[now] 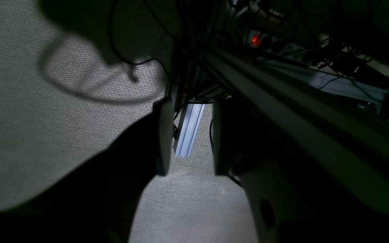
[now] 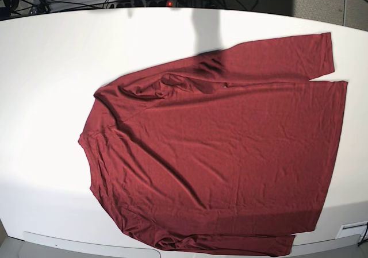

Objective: Fold the T-shirt properly

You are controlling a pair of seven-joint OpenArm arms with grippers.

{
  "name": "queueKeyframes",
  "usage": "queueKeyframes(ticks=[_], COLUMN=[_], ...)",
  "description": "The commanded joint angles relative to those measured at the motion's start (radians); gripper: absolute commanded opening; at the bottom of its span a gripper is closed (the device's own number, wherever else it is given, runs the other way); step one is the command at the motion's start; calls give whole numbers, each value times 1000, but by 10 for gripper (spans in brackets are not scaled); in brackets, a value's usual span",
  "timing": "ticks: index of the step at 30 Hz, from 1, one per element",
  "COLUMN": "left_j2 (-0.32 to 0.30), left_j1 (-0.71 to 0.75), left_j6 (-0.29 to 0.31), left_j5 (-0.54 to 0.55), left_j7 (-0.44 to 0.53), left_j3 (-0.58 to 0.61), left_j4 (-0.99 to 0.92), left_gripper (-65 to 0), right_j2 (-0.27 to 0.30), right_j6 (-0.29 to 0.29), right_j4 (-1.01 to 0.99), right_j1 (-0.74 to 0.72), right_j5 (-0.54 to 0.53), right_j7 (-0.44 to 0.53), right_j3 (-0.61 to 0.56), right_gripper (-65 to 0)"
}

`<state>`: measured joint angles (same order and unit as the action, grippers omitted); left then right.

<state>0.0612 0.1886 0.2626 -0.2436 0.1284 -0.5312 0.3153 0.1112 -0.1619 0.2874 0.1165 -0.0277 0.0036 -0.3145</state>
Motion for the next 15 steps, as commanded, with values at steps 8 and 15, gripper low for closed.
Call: queueKeyframes(ticks=[8, 15], left_j2=[2, 2], left_j1=[34, 44], left_j6=[3, -9], left_j5=[1, 1], left_j7=[95, 109], left_j3=[-3, -3], left_j4=[5, 5], left_gripper=[-461, -461], right_j2=[15, 35], right_j6=[-4, -2], right_j4=[5, 5], right_j1=[0, 0], right_j5=[3, 3], right_j7=[8, 7], right_j3=[1, 1], right_gripper=[-455, -455])
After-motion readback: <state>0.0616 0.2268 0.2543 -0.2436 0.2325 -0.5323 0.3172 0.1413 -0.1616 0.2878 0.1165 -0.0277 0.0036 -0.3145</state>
